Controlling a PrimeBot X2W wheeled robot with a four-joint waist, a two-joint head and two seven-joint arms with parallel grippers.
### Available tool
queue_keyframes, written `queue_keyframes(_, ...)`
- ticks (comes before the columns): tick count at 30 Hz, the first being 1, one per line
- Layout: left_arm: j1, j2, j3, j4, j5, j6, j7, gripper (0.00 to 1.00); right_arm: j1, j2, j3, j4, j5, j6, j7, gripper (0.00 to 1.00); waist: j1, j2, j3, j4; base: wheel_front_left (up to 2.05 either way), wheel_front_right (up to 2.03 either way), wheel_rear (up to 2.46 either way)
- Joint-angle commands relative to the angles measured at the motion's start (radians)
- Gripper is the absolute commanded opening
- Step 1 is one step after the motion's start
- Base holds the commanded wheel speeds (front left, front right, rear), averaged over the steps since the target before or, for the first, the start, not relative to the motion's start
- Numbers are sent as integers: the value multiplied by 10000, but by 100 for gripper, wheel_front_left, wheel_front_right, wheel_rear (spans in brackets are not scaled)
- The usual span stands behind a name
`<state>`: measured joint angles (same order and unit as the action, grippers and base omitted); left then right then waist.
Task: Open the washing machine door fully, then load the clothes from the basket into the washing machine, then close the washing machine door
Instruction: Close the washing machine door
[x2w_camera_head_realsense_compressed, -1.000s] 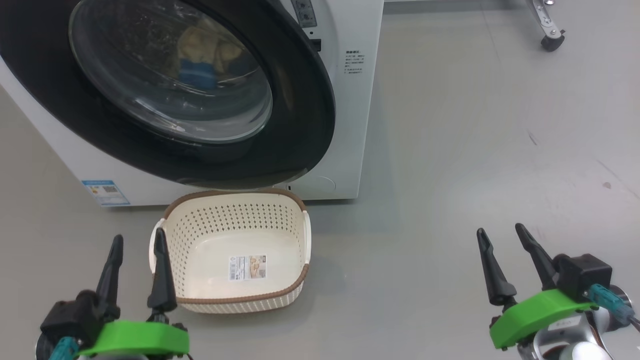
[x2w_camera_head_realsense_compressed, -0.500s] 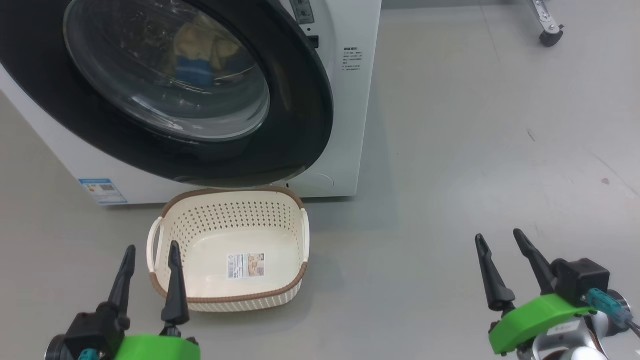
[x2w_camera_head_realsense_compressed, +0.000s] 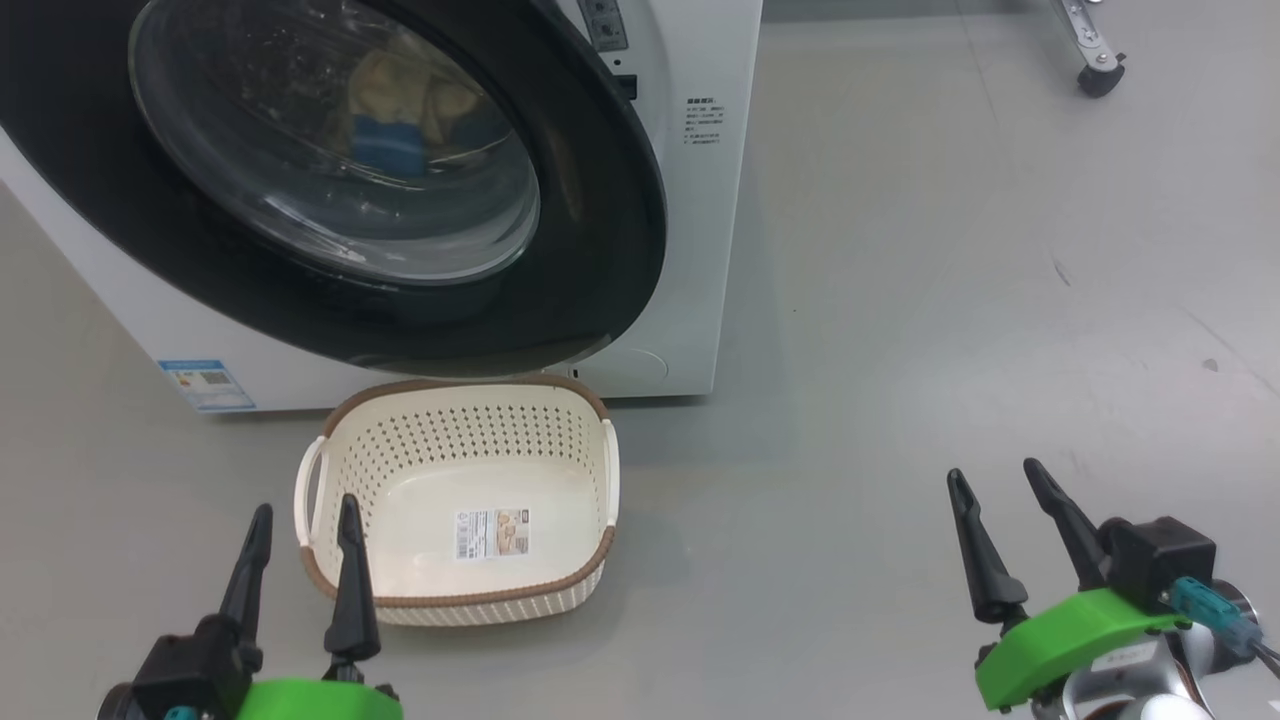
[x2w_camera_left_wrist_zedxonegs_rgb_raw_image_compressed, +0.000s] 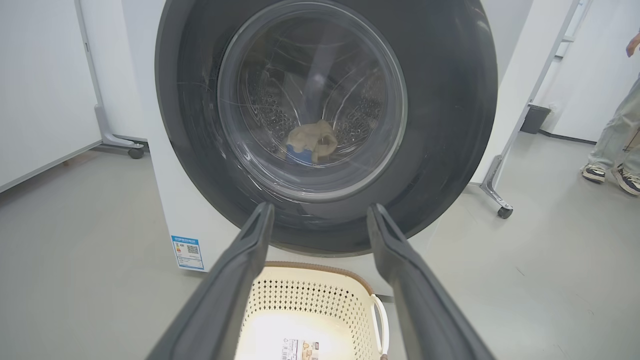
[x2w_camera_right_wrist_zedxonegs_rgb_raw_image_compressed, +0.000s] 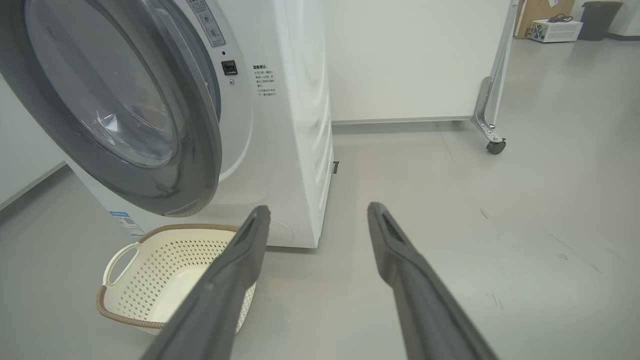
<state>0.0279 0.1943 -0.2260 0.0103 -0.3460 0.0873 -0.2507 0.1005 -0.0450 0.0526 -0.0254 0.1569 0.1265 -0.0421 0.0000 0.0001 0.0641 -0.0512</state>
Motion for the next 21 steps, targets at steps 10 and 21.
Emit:
queue_keyframes(10, -457, -17, 385, -184, 100, -166, -110, 100, -352, -53, 93, -287, 202, 42, 24, 0, 0, -1, 231, 294, 0, 0, 0)
queue_keyframes(21, -1024, -218, 239, -17, 248, -492, -110, 100, -1957, -375, 723, 730, 104, 42, -279, 0, 0, -1, 715, 1313, 0, 0, 0)
